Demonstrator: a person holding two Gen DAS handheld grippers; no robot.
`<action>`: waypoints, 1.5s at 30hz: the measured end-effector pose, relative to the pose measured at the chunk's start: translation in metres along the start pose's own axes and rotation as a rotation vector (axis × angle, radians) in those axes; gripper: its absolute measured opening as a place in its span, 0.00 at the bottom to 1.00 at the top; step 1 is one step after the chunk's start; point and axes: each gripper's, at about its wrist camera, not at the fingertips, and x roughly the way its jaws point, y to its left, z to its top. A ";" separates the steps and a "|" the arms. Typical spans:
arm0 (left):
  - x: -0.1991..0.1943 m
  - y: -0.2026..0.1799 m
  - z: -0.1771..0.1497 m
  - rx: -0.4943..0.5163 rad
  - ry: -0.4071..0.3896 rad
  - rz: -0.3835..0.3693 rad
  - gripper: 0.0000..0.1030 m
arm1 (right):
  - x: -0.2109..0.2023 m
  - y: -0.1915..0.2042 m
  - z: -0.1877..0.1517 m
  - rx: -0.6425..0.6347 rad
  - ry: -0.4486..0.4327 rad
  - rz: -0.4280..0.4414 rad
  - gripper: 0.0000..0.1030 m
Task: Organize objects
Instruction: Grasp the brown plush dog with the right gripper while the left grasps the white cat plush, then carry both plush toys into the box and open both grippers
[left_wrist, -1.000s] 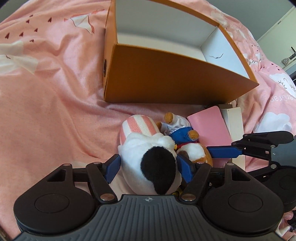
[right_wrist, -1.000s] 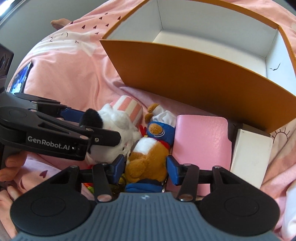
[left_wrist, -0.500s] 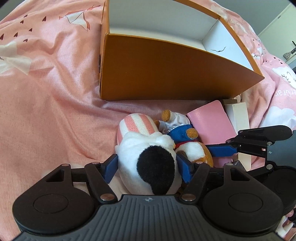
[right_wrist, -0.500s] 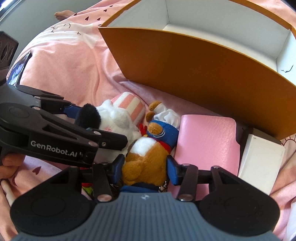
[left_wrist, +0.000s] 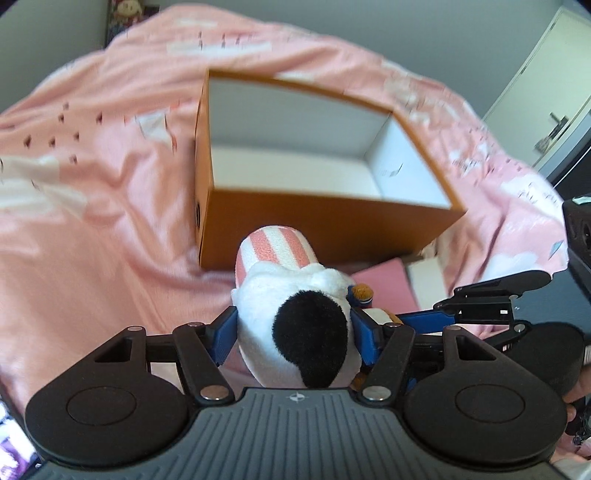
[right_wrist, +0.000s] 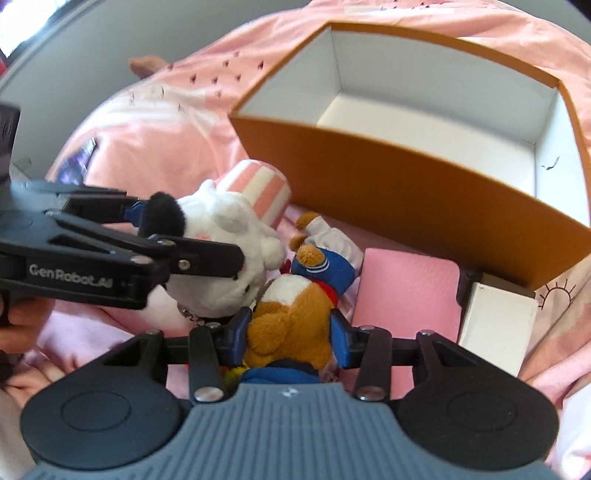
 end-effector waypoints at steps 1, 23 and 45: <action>-0.004 -0.002 0.003 0.004 -0.016 -0.001 0.71 | -0.006 -0.002 0.002 0.014 -0.013 0.009 0.45; -0.045 -0.038 0.099 0.159 -0.278 0.003 0.71 | -0.144 -0.031 0.076 0.120 -0.495 -0.021 0.44; 0.102 -0.021 0.110 0.338 0.134 0.239 0.71 | 0.022 -0.116 0.103 0.339 -0.275 0.085 0.44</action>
